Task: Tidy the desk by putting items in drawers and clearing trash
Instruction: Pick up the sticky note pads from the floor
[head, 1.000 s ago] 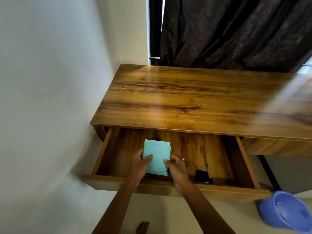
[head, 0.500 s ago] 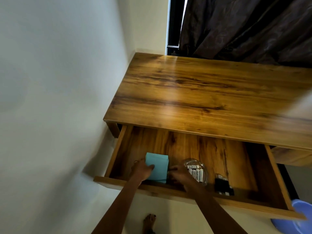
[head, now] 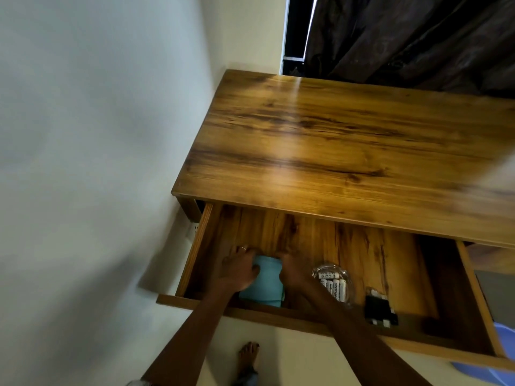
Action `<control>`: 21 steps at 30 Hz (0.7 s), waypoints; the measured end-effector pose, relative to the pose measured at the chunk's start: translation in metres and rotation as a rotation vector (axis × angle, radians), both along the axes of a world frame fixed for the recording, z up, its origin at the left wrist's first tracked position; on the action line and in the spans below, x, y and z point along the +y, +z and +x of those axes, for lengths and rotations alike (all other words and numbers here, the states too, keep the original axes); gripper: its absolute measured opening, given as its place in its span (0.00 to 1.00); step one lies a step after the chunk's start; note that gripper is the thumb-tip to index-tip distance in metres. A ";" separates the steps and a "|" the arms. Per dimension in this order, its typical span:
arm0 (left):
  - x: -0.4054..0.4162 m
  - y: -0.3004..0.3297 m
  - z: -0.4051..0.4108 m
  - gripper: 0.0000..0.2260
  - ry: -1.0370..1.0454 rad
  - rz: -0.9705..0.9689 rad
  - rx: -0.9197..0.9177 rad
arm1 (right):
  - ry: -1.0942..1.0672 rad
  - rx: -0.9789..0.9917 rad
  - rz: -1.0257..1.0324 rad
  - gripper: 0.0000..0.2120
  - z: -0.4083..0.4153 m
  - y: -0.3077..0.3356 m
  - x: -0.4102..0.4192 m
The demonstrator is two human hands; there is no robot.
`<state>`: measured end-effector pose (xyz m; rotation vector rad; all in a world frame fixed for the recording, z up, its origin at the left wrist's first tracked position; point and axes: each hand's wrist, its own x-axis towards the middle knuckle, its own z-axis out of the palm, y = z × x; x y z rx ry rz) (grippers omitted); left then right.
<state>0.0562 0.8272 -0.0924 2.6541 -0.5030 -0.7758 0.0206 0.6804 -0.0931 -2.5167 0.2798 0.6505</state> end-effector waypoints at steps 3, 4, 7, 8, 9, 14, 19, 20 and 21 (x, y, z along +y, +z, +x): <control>0.002 0.000 -0.006 0.19 -0.003 -0.018 0.018 | 0.002 0.005 0.007 0.24 -0.008 -0.005 -0.002; 0.003 -0.001 -0.008 0.20 0.021 -0.045 0.025 | -0.015 0.014 0.021 0.25 -0.010 -0.004 -0.003; 0.005 0.001 -0.015 0.23 0.228 -0.166 0.083 | -0.214 0.009 0.141 0.29 -0.016 -0.002 -0.004; 0.006 0.001 -0.016 0.23 0.307 -0.206 0.112 | -0.318 0.004 0.184 0.28 -0.018 0.000 -0.003; 0.006 0.001 -0.015 0.23 0.371 -0.232 0.144 | -0.415 0.000 0.233 0.26 -0.021 0.000 -0.002; 0.003 0.007 -0.025 0.22 0.450 -0.317 0.271 | -0.828 0.138 0.632 0.15 -0.031 0.005 0.019; 0.006 0.013 -0.024 0.23 0.464 -0.294 0.259 | -0.904 0.215 0.807 0.12 -0.025 0.018 0.040; 0.008 0.013 -0.022 0.23 0.466 -0.275 0.241 | -0.913 0.231 0.829 0.12 -0.023 0.019 0.045; 0.012 0.014 -0.020 0.24 0.476 -0.252 0.232 | -0.916 0.244 0.857 0.12 -0.021 0.021 0.052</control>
